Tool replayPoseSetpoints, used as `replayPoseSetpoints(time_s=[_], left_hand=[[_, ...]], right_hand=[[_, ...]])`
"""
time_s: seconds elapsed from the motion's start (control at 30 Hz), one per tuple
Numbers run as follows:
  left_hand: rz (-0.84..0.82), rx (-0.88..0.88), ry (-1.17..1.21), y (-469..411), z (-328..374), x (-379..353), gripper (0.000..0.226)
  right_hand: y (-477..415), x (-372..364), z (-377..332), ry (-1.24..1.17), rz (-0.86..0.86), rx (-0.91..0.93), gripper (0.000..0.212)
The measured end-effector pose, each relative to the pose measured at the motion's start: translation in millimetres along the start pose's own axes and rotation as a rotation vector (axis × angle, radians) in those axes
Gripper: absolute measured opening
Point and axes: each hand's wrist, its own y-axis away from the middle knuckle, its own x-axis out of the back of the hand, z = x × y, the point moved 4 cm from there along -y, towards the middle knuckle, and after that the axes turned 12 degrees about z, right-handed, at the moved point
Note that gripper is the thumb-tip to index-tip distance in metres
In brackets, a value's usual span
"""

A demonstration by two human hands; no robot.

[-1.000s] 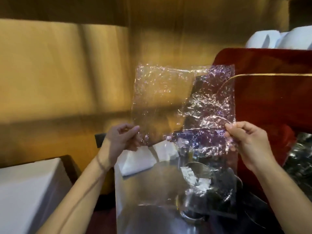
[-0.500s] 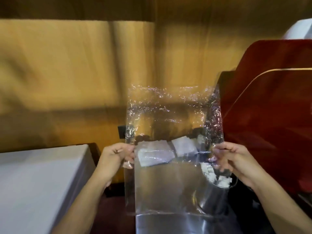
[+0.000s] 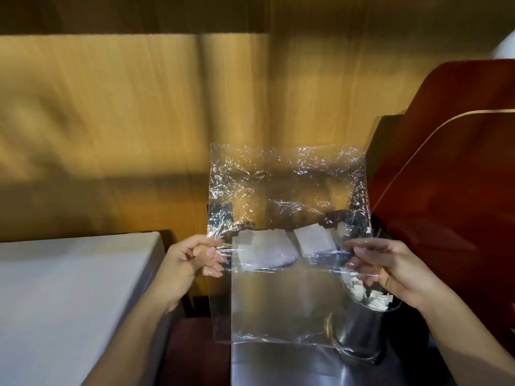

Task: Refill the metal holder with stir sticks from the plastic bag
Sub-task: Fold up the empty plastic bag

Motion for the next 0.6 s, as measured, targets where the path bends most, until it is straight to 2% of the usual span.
replayPoseSetpoints(time_s=[0.17,0.23,0.37,0.43,0.53,0.6], left_hand=[[0.045,-0.040,-0.064,-0.4,-1.7,0.0,0.061],[0.044,-0.053,-0.059,0.6,-2.0,-2.5,0.059],[0.001,-0.046,-0.031,-1.2,-4.6,-4.9,0.060],[0.006,-0.056,-0.049,-3.0,-3.8,-4.2,0.061],[0.029,-0.050,-0.099,-4.0,-4.7,0.3,0.054],[-0.019,0.064,0.053,-2.3,-7.4,-0.3,0.042]], right_hand=[[-3.6,2.2,0.8,0.034,-0.052,0.085,0.018],[-4.3,3.2,1.3,0.036,-0.060,0.120,0.020],[-6.6,8.6,-1.1,0.145,-0.048,0.206,0.045],[-4.4,6.9,-0.9,0.161,-0.057,0.230,0.048],[-1.7,5.3,0.2,0.091,-0.068,0.280,0.041],[0.3,4.1,-0.1,0.020,-0.099,0.260,0.026]])
